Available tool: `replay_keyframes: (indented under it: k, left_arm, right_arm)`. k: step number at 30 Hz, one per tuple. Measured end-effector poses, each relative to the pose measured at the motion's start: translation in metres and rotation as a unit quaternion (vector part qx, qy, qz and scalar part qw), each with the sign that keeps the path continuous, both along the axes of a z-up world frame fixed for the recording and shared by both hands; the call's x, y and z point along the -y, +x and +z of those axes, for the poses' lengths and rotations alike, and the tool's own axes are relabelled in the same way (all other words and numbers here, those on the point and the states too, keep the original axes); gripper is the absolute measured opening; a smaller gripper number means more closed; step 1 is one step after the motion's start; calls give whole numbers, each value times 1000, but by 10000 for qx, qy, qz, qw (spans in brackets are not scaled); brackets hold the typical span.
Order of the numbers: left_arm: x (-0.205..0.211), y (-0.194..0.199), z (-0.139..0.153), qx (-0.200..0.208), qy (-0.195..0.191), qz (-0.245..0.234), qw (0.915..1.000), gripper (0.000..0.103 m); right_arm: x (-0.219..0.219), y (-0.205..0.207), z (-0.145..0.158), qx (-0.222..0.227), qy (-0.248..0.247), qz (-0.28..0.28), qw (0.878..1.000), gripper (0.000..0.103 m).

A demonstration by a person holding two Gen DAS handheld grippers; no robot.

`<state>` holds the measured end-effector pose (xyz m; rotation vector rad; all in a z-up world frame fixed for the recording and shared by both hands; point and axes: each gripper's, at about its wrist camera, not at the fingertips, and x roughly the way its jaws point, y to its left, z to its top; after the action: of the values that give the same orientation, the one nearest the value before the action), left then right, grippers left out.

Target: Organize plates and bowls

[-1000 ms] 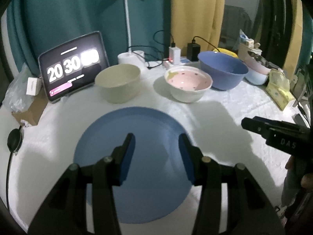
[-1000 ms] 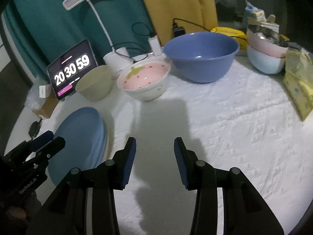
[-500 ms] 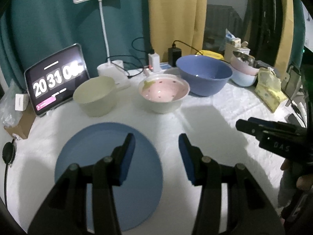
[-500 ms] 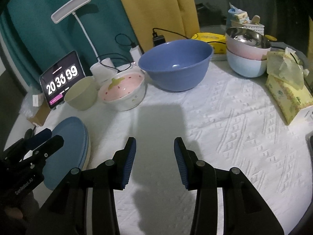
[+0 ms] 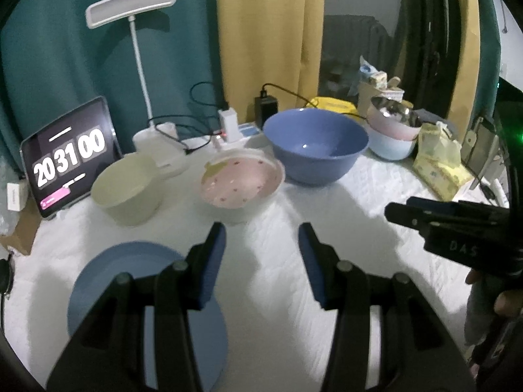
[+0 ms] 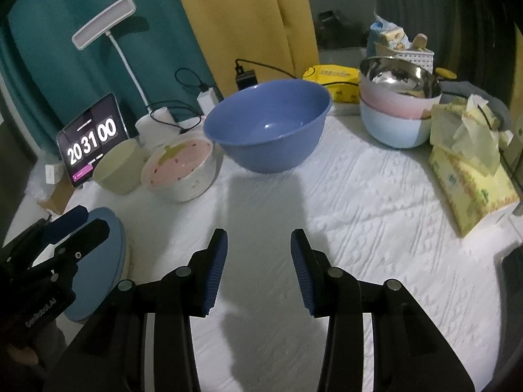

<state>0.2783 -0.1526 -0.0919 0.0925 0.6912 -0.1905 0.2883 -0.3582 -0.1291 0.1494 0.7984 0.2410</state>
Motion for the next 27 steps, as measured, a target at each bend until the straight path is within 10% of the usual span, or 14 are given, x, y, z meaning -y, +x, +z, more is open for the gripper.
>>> replay_keyframes:
  k: [27]
  left_arm:
    - [29,76,-4,106,-274,-90,9995,48]
  right_arm:
    - [18,97,12,87,40,-303,9995,42]
